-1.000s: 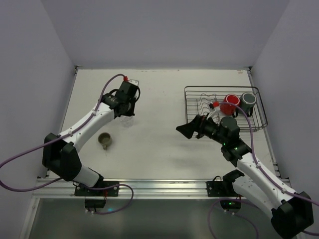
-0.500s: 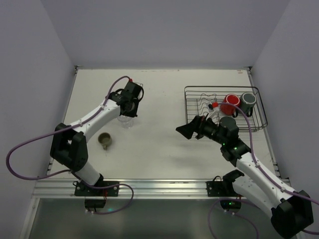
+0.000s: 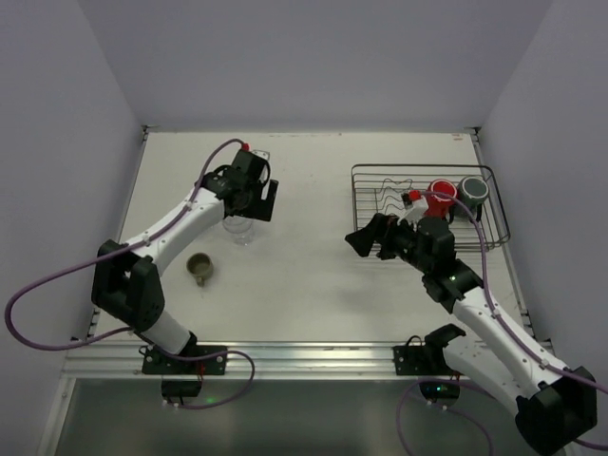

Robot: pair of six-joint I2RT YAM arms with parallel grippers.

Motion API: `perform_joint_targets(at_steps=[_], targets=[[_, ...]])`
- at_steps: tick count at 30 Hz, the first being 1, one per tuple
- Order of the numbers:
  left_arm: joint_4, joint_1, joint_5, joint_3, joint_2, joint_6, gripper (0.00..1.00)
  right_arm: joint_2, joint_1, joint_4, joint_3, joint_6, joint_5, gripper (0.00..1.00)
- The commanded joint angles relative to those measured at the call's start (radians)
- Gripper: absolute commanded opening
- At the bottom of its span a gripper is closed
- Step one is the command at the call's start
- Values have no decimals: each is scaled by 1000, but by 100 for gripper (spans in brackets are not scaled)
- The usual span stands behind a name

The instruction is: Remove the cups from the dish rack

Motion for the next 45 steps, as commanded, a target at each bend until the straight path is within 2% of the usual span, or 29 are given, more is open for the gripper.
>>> perform_joint_targets(at_steps=[1, 5, 10, 13, 16, 19, 26, 31, 45], targets=[[40, 6, 27, 72, -157, 20, 91, 22, -37, -104, 98, -87, 206, 99], [152, 4, 162, 23, -356, 12, 93, 81, -198, -156, 161, -137, 275, 99], [330, 3, 420, -184, -629, -15, 95, 188, -306, -175, 239, -169, 447, 99], [405, 3, 522, -317, -745, -26, 97, 272, -359, -182, 303, -178, 498, 99], [441, 3, 564, -413, -825, -20, 98, 338, -431, -182, 363, -184, 502, 99], [464, 3, 576, -477, -867, -6, 98, 433, -496, -188, 423, -192, 484, 99], [453, -16, 598, -494, -861, 6, 99, 618, -547, -207, 527, -212, 447, 99], [441, -74, 539, -498, -873, 20, 99, 722, -551, -219, 582, -224, 430, 99], [438, -83, 521, -499, -858, 24, 99, 929, -551, -283, 731, -264, 427, 99]])
